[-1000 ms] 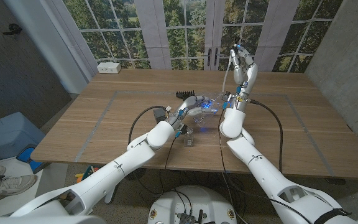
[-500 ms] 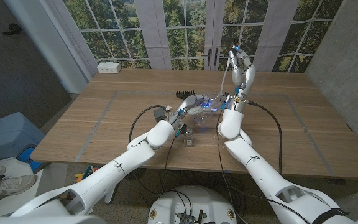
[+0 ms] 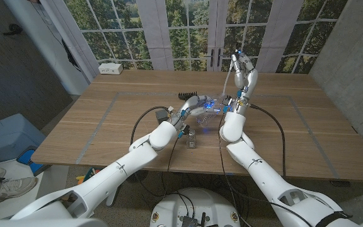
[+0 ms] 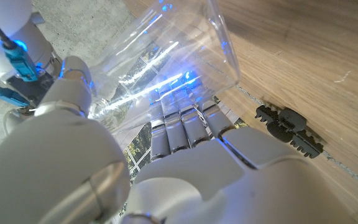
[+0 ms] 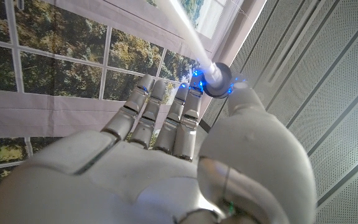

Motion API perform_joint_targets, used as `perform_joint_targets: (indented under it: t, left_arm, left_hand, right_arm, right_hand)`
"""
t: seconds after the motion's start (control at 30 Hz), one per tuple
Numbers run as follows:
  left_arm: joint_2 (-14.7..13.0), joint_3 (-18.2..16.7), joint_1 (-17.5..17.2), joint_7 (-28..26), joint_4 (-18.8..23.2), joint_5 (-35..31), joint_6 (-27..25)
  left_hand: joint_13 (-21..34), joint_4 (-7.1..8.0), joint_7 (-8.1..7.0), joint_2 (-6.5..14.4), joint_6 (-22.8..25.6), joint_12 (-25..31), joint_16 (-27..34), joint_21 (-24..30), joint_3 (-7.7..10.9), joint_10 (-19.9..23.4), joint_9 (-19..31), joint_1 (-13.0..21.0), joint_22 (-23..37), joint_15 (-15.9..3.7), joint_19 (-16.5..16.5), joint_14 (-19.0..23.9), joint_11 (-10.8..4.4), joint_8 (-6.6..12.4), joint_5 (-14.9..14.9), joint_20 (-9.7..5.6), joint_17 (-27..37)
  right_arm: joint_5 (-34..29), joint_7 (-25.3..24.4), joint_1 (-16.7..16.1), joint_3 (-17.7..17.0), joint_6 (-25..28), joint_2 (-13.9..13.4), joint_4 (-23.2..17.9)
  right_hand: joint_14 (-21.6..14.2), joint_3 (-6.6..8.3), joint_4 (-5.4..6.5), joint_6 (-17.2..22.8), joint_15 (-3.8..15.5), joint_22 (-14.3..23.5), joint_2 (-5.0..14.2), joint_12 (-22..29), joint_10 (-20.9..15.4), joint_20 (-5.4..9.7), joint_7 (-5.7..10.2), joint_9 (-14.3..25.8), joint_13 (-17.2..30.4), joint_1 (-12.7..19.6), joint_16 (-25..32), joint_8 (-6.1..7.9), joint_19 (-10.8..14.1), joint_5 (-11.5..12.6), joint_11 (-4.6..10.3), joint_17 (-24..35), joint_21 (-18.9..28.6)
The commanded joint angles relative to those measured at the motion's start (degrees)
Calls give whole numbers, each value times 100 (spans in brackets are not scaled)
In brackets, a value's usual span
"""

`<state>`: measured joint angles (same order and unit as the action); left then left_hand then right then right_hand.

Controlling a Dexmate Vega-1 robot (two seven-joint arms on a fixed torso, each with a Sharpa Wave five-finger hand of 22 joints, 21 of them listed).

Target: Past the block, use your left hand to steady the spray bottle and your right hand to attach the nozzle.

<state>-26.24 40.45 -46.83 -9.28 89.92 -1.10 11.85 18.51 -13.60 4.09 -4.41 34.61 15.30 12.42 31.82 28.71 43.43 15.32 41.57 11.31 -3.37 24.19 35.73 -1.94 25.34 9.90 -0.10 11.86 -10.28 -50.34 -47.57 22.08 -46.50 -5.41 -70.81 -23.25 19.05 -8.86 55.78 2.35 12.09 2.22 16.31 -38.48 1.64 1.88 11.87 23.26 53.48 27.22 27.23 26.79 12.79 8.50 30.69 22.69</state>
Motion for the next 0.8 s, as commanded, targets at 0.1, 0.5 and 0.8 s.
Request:
perform_joint_targets:
  t: [0.1,0.5,0.8]
  left_arm:
    - [42,-28,43,-79,-80,-8,63]
    - [59,-48,65,-98,-138,6,134]
    - [58,-62,80,-98,-173,13,182]
  left_hand:
    - [16,486,-406,1505,1129,5,28,51,548,540,20,792,29,-781,-33,23,-548,450,42,6,11]
    - [26,480,-421,1505,1131,3,32,68,552,550,18,790,29,-785,-35,25,-542,458,43,1,13]
    - [33,476,-415,1503,1138,-1,33,79,551,552,14,786,28,-782,-37,21,-551,466,42,-1,16]
  right_arm:
    - [165,104,-139,36,39,19,33]
    - [250,201,-277,79,103,-1,-7]
    - [178,241,-469,97,248,-93,-208]
  right_hand:
    - [-56,1,-19,175,926,19,471,-21,-31,2,154,5,34,470,-33,30,-18,38,-20,10,36]
    - [-69,-2,-21,161,923,17,466,-28,-41,-7,126,4,39,467,-41,26,-24,42,-22,15,60]
    - [-76,5,-14,142,907,15,469,-42,-32,-12,55,5,44,452,-69,20,-35,53,-59,2,80]
